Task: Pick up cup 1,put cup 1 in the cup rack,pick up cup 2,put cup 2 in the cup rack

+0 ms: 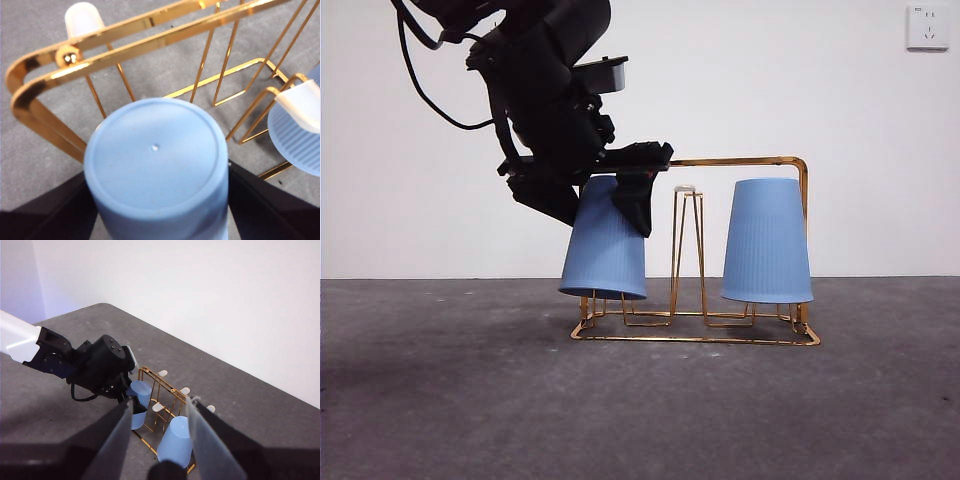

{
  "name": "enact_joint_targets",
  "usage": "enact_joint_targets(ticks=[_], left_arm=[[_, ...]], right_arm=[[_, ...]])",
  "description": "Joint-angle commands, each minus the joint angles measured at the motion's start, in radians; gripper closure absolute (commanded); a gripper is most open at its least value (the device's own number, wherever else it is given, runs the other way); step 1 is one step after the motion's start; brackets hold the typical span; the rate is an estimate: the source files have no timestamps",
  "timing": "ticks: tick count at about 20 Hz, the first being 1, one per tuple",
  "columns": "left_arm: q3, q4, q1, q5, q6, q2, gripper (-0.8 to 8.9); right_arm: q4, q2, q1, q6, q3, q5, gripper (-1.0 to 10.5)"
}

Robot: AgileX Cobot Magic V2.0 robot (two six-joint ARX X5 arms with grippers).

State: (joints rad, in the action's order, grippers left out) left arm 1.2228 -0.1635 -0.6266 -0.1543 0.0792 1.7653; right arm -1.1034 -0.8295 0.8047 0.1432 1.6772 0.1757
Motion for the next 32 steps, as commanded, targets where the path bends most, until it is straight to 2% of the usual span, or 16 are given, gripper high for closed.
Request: enact_joint_targets(ticks=[1,2,4,8,10,12,16,21,23,29,32], left_arm=[[-0.013,-0.058,0.011,0.006,0.019,0.017,5.23],[-0.013,-0.066,0.013,0.006,0.022,0.017,4.27],[-0.012,-0.082,0.014,0.023,0.022,0.016,3.41],[-0.011,-0.106,0.016,0.058,0.025,0.013,3.28],[-0.011,-0.122,0.016,0.058,0.026,0.013,2.67],[-0.011,-0.148,0.016,0.061,0.026,0.009,2.65],[-0.01,-0.225,0.015,0.13,0.034,-0.006,2.65],[-0.01,-0.35,0.015,0.137,0.048,-0.079,2.66],[-0.01,-0.417,0.015,0.141,0.048,-0.132,2.66],[-0.01,-0.606,0.013,0.241,0.048,-0.354,2.75],[-0.009,-0.653,0.013,0.328,0.051,-0.501,2.8]], right_arm=[[0.005,0.003,0.0,0.004,-0.004,0.0,7.6],[0.004,0.003,0.0,0.004,-0.004,0.0,7.6],[0.003,0.003,0.0,0.004,-0.004,0.0,7.6],[0.003,0.003,0.0,0.004,-0.004,0.0,7.6],[0.002,0.003,0.0,0.004,-0.004,0.0,7.6],[0.002,0.003,0.0,0.004,-0.004,0.0,7.6],[-0.003,0.003,0.0,0.004,-0.004,0.0,7.6],[-0.005,0.003,0.0,0.003,-0.005,0.0,7.6],[-0.007,0.003,0.0,-0.001,-0.005,0.0,7.6],[-0.109,-0.006,0.0,-0.018,-0.005,0.0,7.6],[-0.19,-0.022,0.0,-0.04,-0.005,0.0,7.6]])
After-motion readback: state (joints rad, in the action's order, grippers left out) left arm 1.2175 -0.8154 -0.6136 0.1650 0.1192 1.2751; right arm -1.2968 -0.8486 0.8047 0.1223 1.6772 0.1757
